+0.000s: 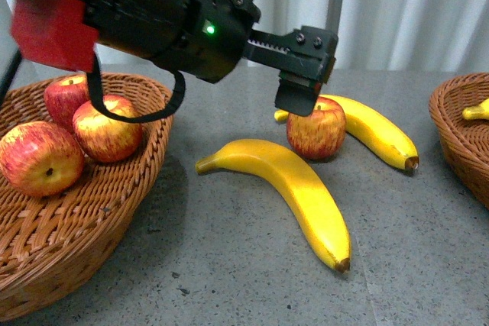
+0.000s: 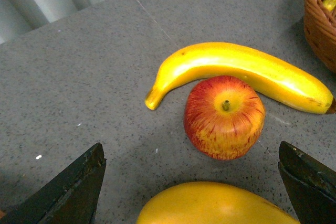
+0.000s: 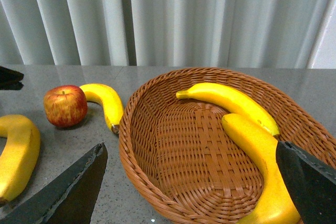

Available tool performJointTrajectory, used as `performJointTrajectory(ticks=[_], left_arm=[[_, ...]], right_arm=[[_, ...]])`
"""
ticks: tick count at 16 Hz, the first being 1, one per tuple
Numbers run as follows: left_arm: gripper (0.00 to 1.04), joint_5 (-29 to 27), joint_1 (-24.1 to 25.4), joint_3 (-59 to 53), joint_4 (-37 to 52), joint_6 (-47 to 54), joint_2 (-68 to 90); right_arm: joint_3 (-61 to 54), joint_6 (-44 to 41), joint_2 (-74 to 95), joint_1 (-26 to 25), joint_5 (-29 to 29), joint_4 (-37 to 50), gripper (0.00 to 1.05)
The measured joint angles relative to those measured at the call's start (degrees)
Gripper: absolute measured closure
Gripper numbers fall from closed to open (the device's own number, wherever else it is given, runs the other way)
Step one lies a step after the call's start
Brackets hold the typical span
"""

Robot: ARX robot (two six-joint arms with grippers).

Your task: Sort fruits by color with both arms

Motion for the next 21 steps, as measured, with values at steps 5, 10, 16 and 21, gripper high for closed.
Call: performJointTrajectory(ticks=[5, 10, 16, 21], left_arm=[[0.07, 0.92, -0.33, 2.75, -1.64, 1.60, 2.75], [0.07, 6.45, -1.49, 11.50, -4.74, 10.56, 12.52], [0.07, 7.54, -1.49, 15.21, -4.09, 10.38, 18.23], [0.36, 7.43, -2.10, 15.87, -3.56, 9.99, 19.34]], right_arm=[[0.00, 0.00, 0.00, 0.00, 0.00, -0.02, 0.07], [0.00, 0.00, 0.00, 0.00, 0.00, 0.00, 0.07], [0.00, 0.02, 0.00, 0.00, 0.00, 0.00, 0.07], [0.00, 0.00, 0.00, 0.00, 0.00, 0.00, 0.07]])
